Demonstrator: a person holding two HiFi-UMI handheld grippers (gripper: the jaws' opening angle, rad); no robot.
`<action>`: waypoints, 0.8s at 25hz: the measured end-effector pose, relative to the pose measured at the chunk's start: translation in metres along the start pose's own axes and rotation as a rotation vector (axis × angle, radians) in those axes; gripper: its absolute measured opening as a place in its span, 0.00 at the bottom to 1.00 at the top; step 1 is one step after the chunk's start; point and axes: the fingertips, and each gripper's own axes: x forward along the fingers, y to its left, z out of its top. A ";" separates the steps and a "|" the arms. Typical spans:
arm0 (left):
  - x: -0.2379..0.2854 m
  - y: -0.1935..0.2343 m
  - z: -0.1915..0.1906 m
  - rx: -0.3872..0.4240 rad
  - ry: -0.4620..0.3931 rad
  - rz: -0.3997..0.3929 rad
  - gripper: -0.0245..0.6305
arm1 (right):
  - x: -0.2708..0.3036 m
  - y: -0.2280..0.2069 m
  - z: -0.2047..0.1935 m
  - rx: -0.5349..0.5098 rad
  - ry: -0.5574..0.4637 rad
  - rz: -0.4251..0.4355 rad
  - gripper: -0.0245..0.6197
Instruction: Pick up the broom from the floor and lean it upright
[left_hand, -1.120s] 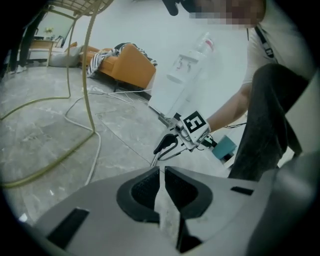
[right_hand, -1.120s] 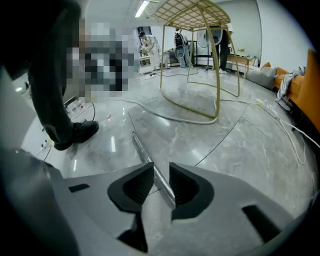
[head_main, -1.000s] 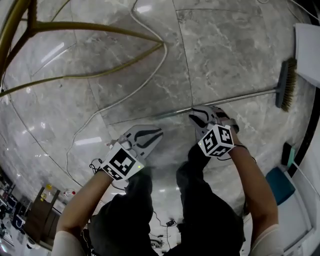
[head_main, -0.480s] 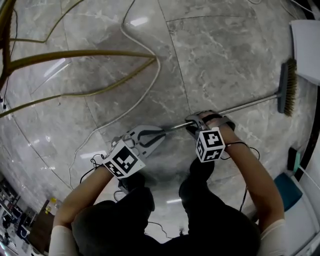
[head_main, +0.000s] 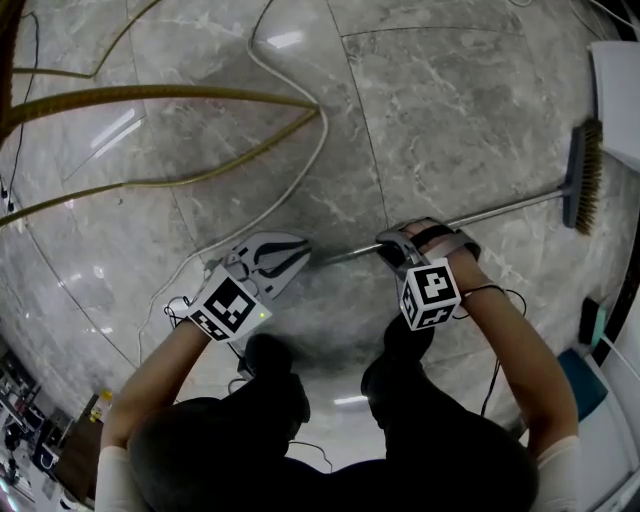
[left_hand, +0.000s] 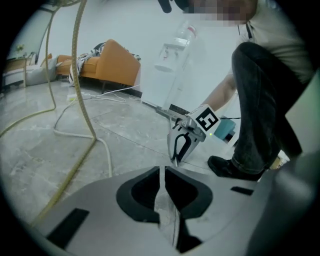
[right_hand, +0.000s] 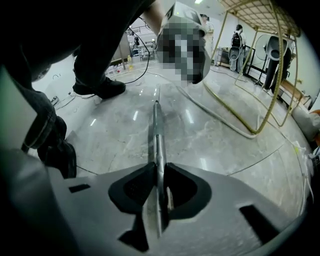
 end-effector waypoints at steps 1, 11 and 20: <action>-0.004 0.005 0.000 0.000 -0.002 0.014 0.09 | -0.004 -0.003 0.003 0.002 -0.009 -0.014 0.17; -0.023 0.022 0.016 -0.001 -0.040 0.071 0.09 | -0.058 -0.027 0.030 -0.004 -0.080 -0.092 0.16; -0.061 0.006 0.082 -0.065 -0.106 0.159 0.09 | -0.137 -0.050 0.054 0.051 -0.131 -0.173 0.16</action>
